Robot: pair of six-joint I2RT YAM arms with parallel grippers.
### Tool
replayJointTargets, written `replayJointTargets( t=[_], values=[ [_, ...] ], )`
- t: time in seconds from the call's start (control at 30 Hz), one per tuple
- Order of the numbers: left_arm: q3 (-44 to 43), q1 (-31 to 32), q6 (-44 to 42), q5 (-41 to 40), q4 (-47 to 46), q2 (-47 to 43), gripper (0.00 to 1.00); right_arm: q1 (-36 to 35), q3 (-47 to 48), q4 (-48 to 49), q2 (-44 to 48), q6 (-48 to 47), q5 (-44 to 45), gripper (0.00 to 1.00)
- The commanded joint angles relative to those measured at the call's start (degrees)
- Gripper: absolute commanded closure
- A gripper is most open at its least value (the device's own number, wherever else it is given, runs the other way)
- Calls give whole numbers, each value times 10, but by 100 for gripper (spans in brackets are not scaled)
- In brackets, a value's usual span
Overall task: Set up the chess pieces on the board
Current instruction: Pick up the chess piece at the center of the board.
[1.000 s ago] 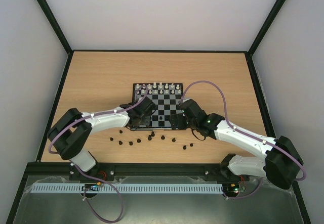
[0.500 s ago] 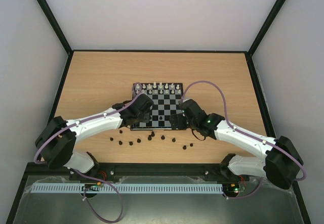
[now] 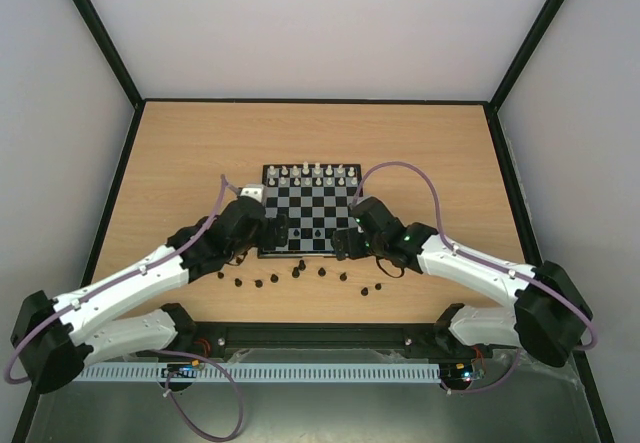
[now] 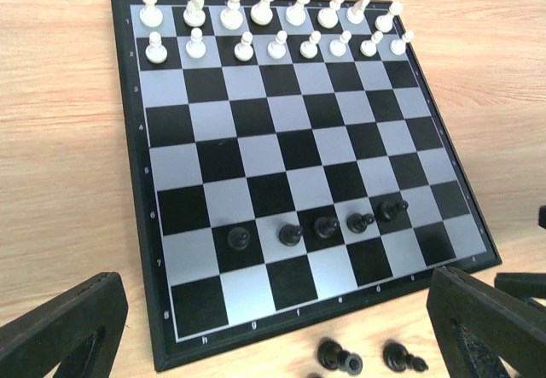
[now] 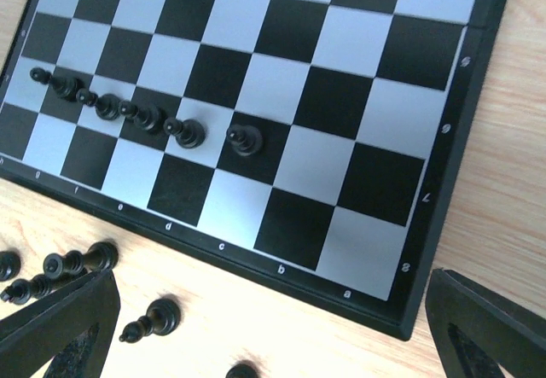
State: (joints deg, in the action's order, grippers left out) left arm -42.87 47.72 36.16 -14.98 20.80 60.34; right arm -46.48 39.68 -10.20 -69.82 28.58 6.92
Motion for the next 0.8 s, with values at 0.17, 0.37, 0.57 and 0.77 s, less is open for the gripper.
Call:
replayJointTargets(
  t=[0.17, 0.37, 0.57, 0.77],
  values=[
    [53, 2, 5, 31, 10, -98, 1, -30, 19, -65, -32, 32, -43, 1],
    [74, 2, 1, 96, -22, -116, 1, -73, 47, -150, -22, 73, 14, 1],
    [94, 2, 2, 123, -25, -140, 1, -89, 35, -191, 53, 132, 44, 1],
    [96, 2, 6, 125, -23, -154, 1, -89, 14, -247, 95, 189, 71, 1]
  ],
)
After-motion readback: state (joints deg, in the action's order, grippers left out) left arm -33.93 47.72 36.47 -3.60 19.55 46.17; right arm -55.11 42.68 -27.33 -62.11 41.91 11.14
